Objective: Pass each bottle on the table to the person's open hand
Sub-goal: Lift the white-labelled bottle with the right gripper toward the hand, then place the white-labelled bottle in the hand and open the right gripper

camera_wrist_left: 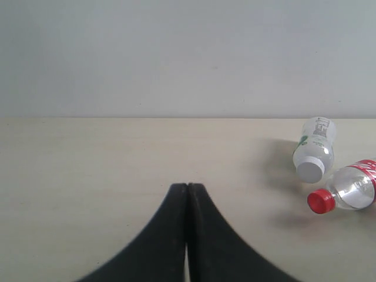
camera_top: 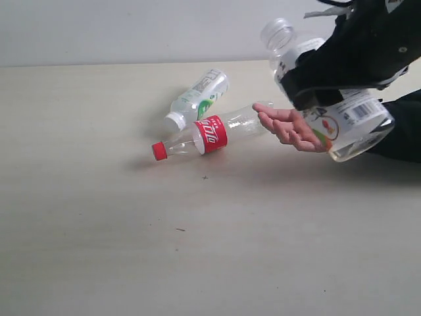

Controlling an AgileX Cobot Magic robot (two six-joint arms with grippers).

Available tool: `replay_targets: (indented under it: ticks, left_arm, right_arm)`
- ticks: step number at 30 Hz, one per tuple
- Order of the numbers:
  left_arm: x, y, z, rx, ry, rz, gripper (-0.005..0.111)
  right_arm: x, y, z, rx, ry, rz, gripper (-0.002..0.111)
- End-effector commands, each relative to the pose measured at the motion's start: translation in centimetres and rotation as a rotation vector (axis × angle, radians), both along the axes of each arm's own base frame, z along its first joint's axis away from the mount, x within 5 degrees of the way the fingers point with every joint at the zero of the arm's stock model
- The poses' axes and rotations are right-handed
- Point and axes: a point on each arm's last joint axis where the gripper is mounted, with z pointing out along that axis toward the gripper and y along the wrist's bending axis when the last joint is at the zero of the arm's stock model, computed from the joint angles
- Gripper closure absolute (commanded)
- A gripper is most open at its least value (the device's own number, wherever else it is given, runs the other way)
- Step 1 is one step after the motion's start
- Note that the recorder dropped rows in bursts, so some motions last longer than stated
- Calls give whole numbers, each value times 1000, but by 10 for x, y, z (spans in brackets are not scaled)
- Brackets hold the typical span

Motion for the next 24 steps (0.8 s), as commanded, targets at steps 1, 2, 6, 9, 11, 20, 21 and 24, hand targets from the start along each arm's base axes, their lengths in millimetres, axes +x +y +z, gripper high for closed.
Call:
replay_targets:
  ticks: [1,2,6,9,11,20,21,24]
  left_arm:
    - [0,0,-1,2,-5,0,107]
    - [0,0,-1,2,-5,0,107]
    - [0,0,-1,2,-5,0,107]
    - [0,0,-1,2,-5,0,107]
    - [0,0,-1,2,-5,0,107]
    - [0,0,-1,2,-5,0,107]
    - [0,0,-1,2,-5,0,107]
    - [0,0,-1,2,-5,0,107]
  right_arm:
    - [23,-19,-11,-38,63,-72,108]
    - [28,-23,-17,-42,86,-86,108]
    - [48,-32,-43,-64,152,-138,108]
    - [59,-29,-60,-61,178,-143,108]
    - [64,-25,-69,-39,185,-127,108]
    - [89,-13,-67,11,142,-125,108]
    - [91,-11,-68,21,151,-129,108]
    - [95,-10,-76,14,179,-134,108]
